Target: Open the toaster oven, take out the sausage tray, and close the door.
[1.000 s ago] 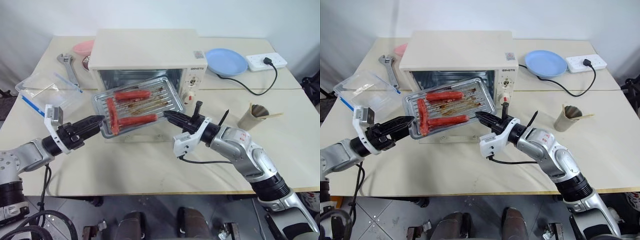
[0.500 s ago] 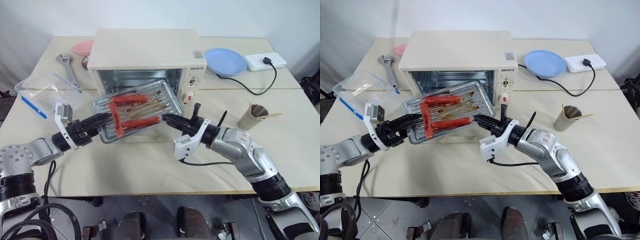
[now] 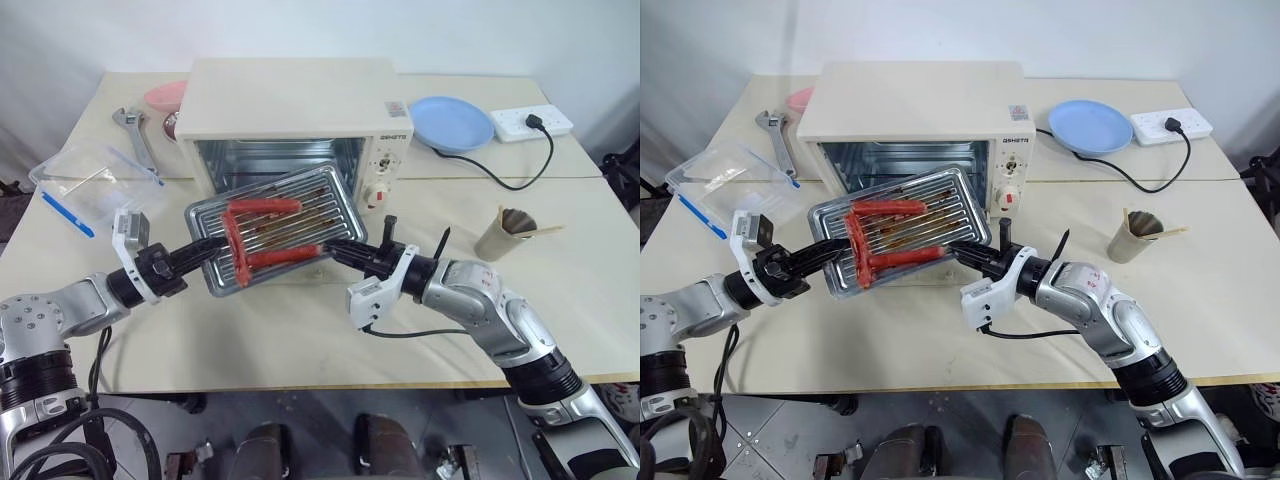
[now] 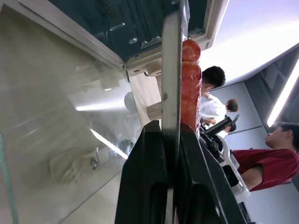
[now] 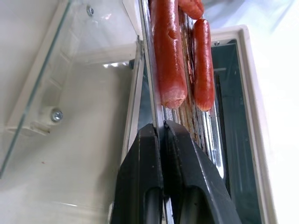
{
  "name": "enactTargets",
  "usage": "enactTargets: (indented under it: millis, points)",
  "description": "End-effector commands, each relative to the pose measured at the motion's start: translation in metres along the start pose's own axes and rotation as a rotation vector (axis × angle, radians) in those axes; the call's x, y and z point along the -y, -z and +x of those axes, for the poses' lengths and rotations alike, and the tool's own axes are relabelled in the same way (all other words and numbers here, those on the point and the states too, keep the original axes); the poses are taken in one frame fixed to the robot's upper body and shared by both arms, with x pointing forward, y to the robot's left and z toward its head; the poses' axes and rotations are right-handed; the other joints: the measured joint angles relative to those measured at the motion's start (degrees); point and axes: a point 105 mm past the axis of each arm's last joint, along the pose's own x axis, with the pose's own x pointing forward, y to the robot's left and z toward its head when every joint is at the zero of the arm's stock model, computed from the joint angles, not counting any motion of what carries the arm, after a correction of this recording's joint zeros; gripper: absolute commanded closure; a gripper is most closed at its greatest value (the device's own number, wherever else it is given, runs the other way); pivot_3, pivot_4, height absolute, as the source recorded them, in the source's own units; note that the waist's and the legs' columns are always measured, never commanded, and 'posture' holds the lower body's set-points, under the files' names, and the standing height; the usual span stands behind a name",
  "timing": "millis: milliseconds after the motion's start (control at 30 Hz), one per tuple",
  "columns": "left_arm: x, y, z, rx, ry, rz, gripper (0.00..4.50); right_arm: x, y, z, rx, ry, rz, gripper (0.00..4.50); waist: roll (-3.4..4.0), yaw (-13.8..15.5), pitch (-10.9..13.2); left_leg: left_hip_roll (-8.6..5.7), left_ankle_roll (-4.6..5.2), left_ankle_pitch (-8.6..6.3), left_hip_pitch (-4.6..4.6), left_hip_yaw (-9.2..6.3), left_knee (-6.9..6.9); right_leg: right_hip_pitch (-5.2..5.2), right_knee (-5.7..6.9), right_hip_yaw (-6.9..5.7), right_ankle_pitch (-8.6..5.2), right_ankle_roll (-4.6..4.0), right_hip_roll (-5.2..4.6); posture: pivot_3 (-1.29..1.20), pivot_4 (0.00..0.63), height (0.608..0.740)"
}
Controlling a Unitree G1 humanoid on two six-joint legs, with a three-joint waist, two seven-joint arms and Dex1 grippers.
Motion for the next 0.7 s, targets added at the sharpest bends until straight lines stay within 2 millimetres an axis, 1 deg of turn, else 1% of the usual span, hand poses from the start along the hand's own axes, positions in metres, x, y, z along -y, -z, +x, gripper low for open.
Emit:
enactTargets:
  millis: [33,167,267,400,433,467,500,633,700]
  points:
    - [-0.002,0.008,-0.007,0.003,-0.057,-0.012,4.5,0.035,-0.017,-0.007,0.085,0.158,0.084,4.5,0.0,0.0,0.0,0.0,0.0,0.0,0.0,-0.01,-0.01,0.0,0.0,-0.01,0.0,0.0,0.0,0.0,0.15,0.74]
    - [-0.005,0.017,-0.01,-0.006,-0.099,-0.038,4.5,0.031,-0.02,-0.008,0.105,0.117,0.186,4.5,0.0,0.1,0.0,0.01,0.0,0.0,0.0,-0.05,0.04,0.03,0.03,0.0,0.0,0.0,-0.01,0.0,0.15,0.74]
    - [-0.006,0.02,-0.011,0.002,-0.113,-0.053,4.5,0.029,-0.022,-0.008,0.114,0.084,0.216,4.5,0.0,0.1,0.0,0.01,0.0,0.0,0.02,-0.05,0.06,0.05,0.03,0.02,0.0,0.0,-0.02,0.0,0.15,0.74]
    - [-0.007,0.025,-0.011,0.018,-0.125,-0.07,4.5,0.025,-0.02,-0.009,0.095,0.032,0.245,3.29,-0.02,0.1,0.0,0.02,0.0,0.0,0.04,-0.06,0.05,0.04,0.04,0.02,0.0,0.0,-0.02,0.0,0.15,0.74]
    - [-0.007,0.025,-0.011,0.025,-0.128,-0.076,4.5,0.024,-0.02,-0.009,0.094,0.026,0.251,2.92,-0.02,0.2,0.0,0.02,0.0,0.0,0.03,-0.07,0.05,0.05,0.04,0.01,0.0,0.0,-0.01,0.0,0.15,0.74]
    - [-0.008,0.026,-0.012,0.035,-0.131,-0.082,4.5,0.024,-0.02,-0.009,0.095,0.018,0.255,2.47,-0.02,0.2,0.0,0.01,0.0,0.0,0.03,-0.07,0.05,0.05,0.04,0.02,0.0,0.0,-0.04,0.0,0.15,0.74]
    - [-0.007,0.026,-0.012,0.045,-0.128,-0.087,4.5,0.023,-0.021,-0.01,0.102,0.009,0.258,2.25,-0.02,0.2,0.0,0.01,0.0,0.0,0.03,-0.07,0.05,0.05,0.03,0.03,0.0,0.0,-0.06,0.0,0.15,0.74]
    - [-0.005,0.027,-0.012,0.075,-0.128,-0.105,4.5,0.017,-0.024,-0.014,0.125,-0.052,0.274,0.88,-0.02,0.2,0.0,-0.01,0.0,0.0,0.04,-0.07,0.04,0.05,0.03,0.02,0.0,0.0,-0.06,0.0,0.15,0.74]
    - [-0.004,0.029,-0.013,0.092,-0.129,-0.116,4.5,0.014,-0.023,-0.017,0.127,-0.081,0.285,0.28,-0.02,0.3,0.0,-0.02,0.0,0.0,0.03,-0.06,0.04,0.05,0.02,0.02,0.0,0.0,-0.05,0.0,0.15,0.74]
